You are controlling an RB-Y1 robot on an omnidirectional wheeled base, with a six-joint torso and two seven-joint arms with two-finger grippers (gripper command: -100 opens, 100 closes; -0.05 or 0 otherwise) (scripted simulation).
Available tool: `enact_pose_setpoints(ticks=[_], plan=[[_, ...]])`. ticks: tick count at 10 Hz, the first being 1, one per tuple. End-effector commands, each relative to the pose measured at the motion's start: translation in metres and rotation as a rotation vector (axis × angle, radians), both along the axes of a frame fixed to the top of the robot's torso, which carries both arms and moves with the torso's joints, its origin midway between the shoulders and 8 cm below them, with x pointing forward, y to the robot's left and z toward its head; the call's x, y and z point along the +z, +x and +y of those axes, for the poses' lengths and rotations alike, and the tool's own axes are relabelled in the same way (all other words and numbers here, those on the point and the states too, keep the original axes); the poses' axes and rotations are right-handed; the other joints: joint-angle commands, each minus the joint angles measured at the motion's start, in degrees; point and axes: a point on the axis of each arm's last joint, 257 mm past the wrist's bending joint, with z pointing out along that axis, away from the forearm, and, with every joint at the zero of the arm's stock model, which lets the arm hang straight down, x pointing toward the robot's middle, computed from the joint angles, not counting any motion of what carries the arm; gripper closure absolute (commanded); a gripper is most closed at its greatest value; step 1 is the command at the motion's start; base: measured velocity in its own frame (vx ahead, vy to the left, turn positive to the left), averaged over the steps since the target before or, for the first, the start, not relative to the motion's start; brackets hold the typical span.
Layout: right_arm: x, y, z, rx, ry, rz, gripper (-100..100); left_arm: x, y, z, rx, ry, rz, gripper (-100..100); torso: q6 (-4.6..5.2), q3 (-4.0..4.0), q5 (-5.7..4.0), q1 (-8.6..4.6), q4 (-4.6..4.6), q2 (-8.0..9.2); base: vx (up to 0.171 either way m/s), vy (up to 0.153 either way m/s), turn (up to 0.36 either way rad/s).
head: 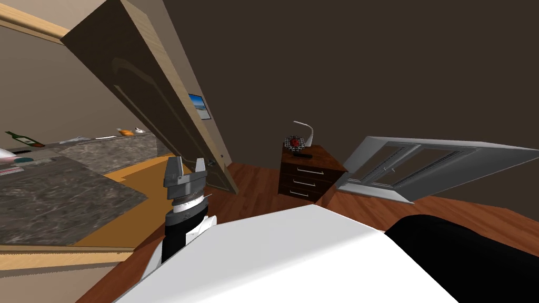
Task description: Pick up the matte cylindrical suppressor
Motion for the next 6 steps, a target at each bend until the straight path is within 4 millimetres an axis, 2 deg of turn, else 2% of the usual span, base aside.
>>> enact_pose_setpoints(ticks=[1, 2, 3, 4, 5, 6], plan=[[-0.004, -0.017, -0.032, 0.052, -0.081, 0.042, -100, 0.0, 0.0, 0.0, 0.0, 0.0, 0.0, 0, 0.0, 0.0, 0.0, 0.0, 0.0, 0.0, 0.018, 0.081, 0.122], [-0.001, -0.016, -0.039, 0.065, -0.097, 0.046, -100, 0.0, 0.0, 0.0, 0.0, 0.0, 0.0, 0, -0.03, -0.01, 0.01, 0.05, 0.0, -0.01, 0.018, 0.074, 0.064], [0.001, -0.026, -0.061, 0.113, -0.154, 0.072, -100, 0.0, 0.0, 0.0, 0.0, 0.0, 0.0, 0, -0.01, -0.01, 0.0, 0.04, 0.0, -0.02, 0.038, 0.073, 0.154], [0.002, -0.028, -0.072, 0.114, -0.173, 0.082, -100, 0.0, 0.0, 0.0, 0.0, 0.0, 0.0, 0, -0.03, -0.04, 0.0, 0.03, -0.01, -0.08, 0.029, 0.055, 0.076], [0.006, -0.038, -0.1, 0.153, -0.237, 0.112, -100, 0.0, 0.0, 0.0, 0.0, 0.0, 0.0, 0, 0.0, -0.04, -0.01, -0.02, -0.01, -0.06, 0.023, 0.07, 0.138], [0.008, -0.037, -0.104, 0.16, -0.246, 0.114, -100, 0.0, 0.0, 0.0, 0.0, 0.0, 0.0, 0, -0.03, -0.03, -0.01, 0.01, -0.01, -0.05, 0.023, 0.047, 0.093]])
